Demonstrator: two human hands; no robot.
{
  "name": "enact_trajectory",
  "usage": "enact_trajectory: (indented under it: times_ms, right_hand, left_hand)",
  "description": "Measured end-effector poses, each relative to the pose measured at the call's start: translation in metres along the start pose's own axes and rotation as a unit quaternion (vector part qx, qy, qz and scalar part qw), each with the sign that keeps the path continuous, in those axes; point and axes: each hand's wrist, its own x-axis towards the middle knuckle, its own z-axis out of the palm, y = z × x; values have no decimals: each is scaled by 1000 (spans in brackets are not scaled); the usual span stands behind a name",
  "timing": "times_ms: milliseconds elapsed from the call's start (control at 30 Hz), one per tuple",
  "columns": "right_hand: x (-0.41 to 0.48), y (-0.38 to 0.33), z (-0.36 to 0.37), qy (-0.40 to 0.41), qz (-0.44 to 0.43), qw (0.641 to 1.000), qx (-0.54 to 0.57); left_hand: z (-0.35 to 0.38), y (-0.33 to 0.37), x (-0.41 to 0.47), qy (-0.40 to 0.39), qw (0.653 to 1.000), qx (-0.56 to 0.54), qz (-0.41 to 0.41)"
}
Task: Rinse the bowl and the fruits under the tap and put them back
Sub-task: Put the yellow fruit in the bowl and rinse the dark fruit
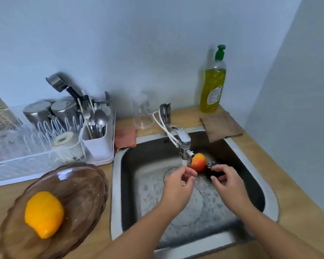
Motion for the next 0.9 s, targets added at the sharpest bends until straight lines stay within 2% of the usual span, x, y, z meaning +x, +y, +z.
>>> enact_trajectory:
  times_ms: [100, 200, 300, 400, 533, 667, 800, 900]
  right_hand:
    - [30, 29, -6, -34, 62, 994, -83]
    - [55, 49, -3, -102, 98, 979, -145]
    - [71, 59, 5, -141, 109, 967, -185]
    - [80, 65, 13, -159, 113, 958, -211]
    - [82, 70, 21, -143, 117, 959, -216]
    - [81, 70, 24, -127, 123, 968, -179]
    - [75, 68, 19, -122, 134, 975, -129]
    - [69, 56, 7, -84, 95, 988, -88]
  left_hand:
    - [44, -4, 29, -30, 998, -29, -50]
    - [82, -16, 61, -40, 987, -61, -146]
    - [112, -36, 86, -37, 959, -100, -262]
    - [135, -57, 97, -22, 935, -158, -318]
    - [150, -78, 102, 22, 910, -221, -349]
    - [146, -80, 99, 74, 902, -237, -353]
    - [135, -77, 91, 81, 903, -243, -344]
    - [122, -62, 80, 78, 907, -267, -315]
